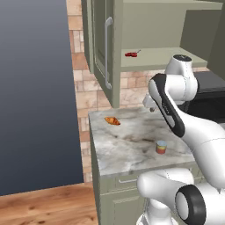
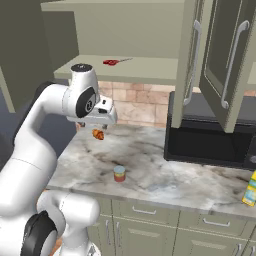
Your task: Pick the canned food and cereal from the counter and place them in the cabinets closest to them.
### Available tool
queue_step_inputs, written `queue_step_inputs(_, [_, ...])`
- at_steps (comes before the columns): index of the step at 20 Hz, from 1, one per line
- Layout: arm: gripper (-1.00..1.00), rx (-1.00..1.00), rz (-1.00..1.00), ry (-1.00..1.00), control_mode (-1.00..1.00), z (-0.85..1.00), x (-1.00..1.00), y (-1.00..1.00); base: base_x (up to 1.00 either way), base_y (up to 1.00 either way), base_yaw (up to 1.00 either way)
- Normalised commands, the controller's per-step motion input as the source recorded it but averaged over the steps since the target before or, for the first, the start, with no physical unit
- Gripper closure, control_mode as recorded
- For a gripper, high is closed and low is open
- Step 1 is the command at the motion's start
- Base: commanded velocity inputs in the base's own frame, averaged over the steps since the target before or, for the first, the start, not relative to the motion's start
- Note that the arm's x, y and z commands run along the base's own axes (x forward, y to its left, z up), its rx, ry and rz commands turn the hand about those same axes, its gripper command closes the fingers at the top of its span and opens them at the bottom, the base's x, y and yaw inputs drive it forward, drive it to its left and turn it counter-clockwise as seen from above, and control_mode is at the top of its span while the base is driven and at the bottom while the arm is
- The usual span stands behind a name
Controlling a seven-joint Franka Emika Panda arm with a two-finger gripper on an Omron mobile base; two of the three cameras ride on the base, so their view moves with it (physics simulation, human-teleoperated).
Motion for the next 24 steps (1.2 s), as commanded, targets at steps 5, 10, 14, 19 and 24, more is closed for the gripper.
queue_step_inputs(5, [-1.0,-0.04,0.02,0.01,-1.0,-0.26,0.0,-0.08,0.0,0.0,0.0])
queue_step_inputs(10, [-1.0,-0.05,0.03,0.01,-1.0,-0.26,0.0,-0.07,0.0,0.0,0.0])
queue_step_inputs(14, [-1.0,-0.04,0.03,0.01,-1.0,-0.26,0.0,-0.09,0.0,0.0,0.0])
queue_step_inputs(19, [-1.0,-0.04,0.03,0.0,-1.0,-0.27,0.0,-0.12,0.0,0.0,0.0])
queue_step_inputs(24, [-1.0,-0.03,0.03,0.0,-1.0,-0.29,0.0,-0.12,0.0,0.0,0.0])
